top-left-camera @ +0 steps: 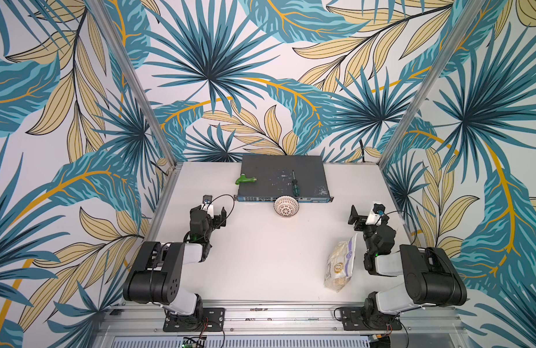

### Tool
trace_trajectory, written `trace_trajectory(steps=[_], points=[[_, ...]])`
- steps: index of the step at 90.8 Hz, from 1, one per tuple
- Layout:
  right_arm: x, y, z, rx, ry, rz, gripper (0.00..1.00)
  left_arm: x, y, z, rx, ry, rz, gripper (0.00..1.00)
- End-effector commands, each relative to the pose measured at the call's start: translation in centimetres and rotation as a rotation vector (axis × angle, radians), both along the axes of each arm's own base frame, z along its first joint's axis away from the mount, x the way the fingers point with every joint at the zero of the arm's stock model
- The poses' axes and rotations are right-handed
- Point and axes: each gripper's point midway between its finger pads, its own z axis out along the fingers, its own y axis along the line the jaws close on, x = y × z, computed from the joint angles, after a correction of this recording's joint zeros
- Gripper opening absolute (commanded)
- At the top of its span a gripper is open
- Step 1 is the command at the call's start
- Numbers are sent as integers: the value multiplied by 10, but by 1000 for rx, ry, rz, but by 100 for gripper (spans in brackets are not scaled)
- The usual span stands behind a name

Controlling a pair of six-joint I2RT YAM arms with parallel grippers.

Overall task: Pour the oats into the breakfast bowl
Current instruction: Pick up the bowl from the center of the board.

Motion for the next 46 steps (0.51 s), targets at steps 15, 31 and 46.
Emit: trace_trajectory(steps=[15,31,46], points=[[-13,-21,36,158,102,-160,99,-21,28,80,-230,-11,256,100],[-45,-11,52,393,119,-119,100,-56,38,109,-672,9,481,100],[-43,-5,31,397,325,-124,100,-52,-5,117,-768,195,263,100]])
